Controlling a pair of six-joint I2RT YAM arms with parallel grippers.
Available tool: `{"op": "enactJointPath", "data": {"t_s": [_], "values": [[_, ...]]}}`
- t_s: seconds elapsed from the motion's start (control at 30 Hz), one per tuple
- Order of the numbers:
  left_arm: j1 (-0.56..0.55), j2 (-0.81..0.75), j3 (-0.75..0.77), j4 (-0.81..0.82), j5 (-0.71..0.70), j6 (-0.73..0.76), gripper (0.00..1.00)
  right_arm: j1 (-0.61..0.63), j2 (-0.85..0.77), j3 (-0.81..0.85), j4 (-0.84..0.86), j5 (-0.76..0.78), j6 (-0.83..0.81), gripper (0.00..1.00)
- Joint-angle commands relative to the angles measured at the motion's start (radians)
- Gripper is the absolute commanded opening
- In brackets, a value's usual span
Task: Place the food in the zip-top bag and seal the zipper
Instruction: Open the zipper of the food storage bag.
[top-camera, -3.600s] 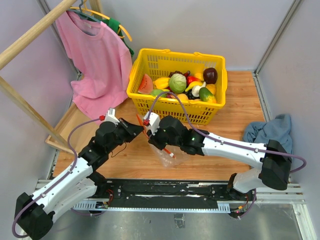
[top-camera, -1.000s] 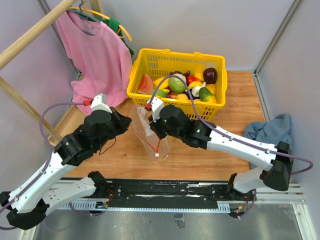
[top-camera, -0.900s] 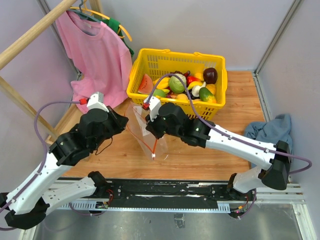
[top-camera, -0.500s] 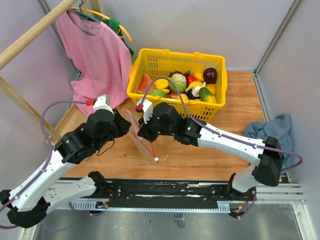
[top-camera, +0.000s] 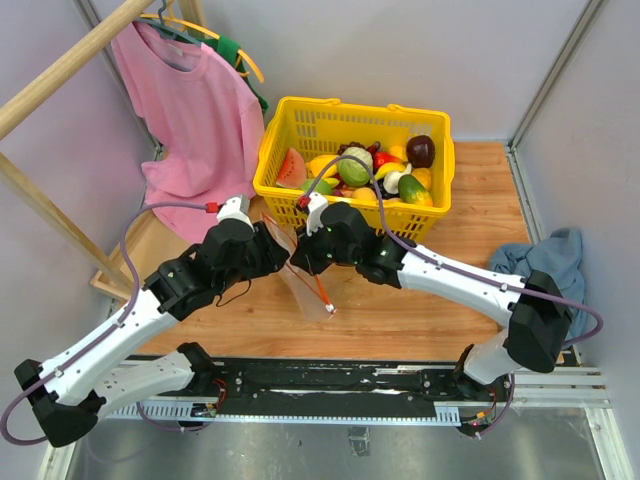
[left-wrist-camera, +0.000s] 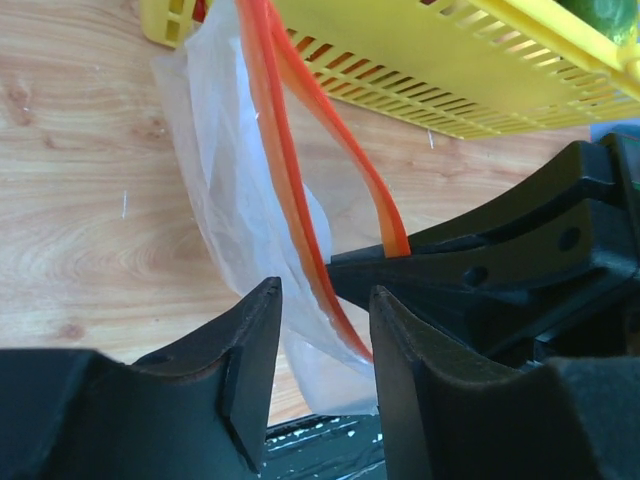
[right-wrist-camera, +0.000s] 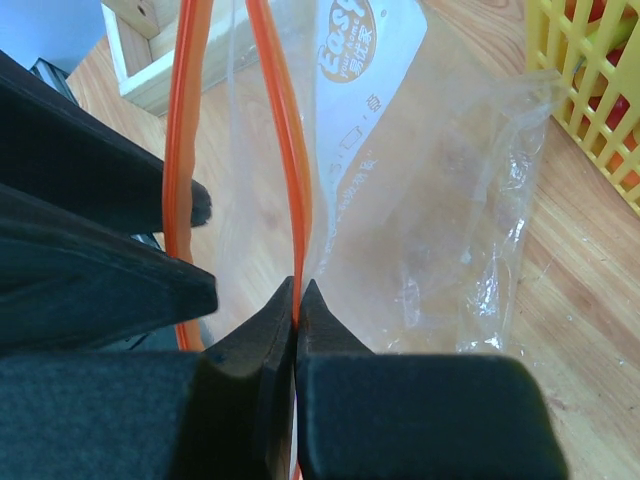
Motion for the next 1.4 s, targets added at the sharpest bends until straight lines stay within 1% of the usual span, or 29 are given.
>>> {"op": "enactJointPath", "data": {"t_s": [0.0, 0.23, 0.33, 0.4, 0.47, 0.5, 0.63, 0.73, 0.8, 0.93, 1.07, 1.17, 1.37], "values": [[-0.008, 0.008, -0.044, 0.071, 0.033, -0.035, 0.45, -0.014, -0.038, -0.024, 0.062, 0.017, 0.045, 0.01], [-0.008, 0.008, -0.088, 0.094, 0.034, -0.076, 0.46, -0.014, -0.052, -0.036, 0.064, 0.045, 0.057, 0.01], [-0.008, 0.006, -0.085, 0.079, 0.028, -0.079, 0.37, -0.014, -0.059, -0.043, 0.068, 0.056, 0.053, 0.01], [-0.008, 0.004, -0.076, 0.058, 0.018, -0.079, 0.27, -0.015, -0.06, -0.045, 0.065, 0.055, 0.049, 0.01], [-0.008, -0.001, -0.059, 0.024, -0.004, -0.077, 0.19, -0.016, -0.058, -0.041, 0.056, 0.055, 0.042, 0.01], [-0.008, -0.005, -0.046, 0.0, -0.02, -0.077, 0.17, -0.017, -0.057, -0.039, 0.049, 0.057, 0.04, 0.01], [-0.008, -0.039, 0.012, -0.104, -0.087, -0.071, 0.12, -0.017, -0.05, -0.032, 0.041, 0.041, 0.034, 0.01], [-0.008, -0.07, 0.064, -0.176, -0.133, -0.071, 0.05, -0.014, -0.029, -0.017, 0.045, -0.007, 0.032, 0.01], [-0.008, -0.088, 0.082, -0.21, -0.157, -0.07, 0.02, -0.013, -0.003, 0.006, 0.048, -0.059, 0.03, 0.01], [-0.008, -0.11, 0.107, -0.242, -0.179, -0.058, 0.0, 0.007, 0.059, 0.062, 0.055, -0.133, 0.025, 0.01], [-0.008, -0.098, 0.125, -0.262, -0.189, -0.041, 0.01, 0.02, 0.11, 0.099, 0.064, -0.184, 0.033, 0.01], [-0.008, -0.075, 0.116, -0.245, -0.173, -0.027, 0.01, 0.018, 0.124, 0.104, 0.035, -0.153, 0.033, 0.01], [-0.008, -0.029, 0.048, -0.141, -0.116, 0.002, 0.0, -0.017, 0.118, 0.06, -0.029, -0.07, 0.02, 0.01]]}}
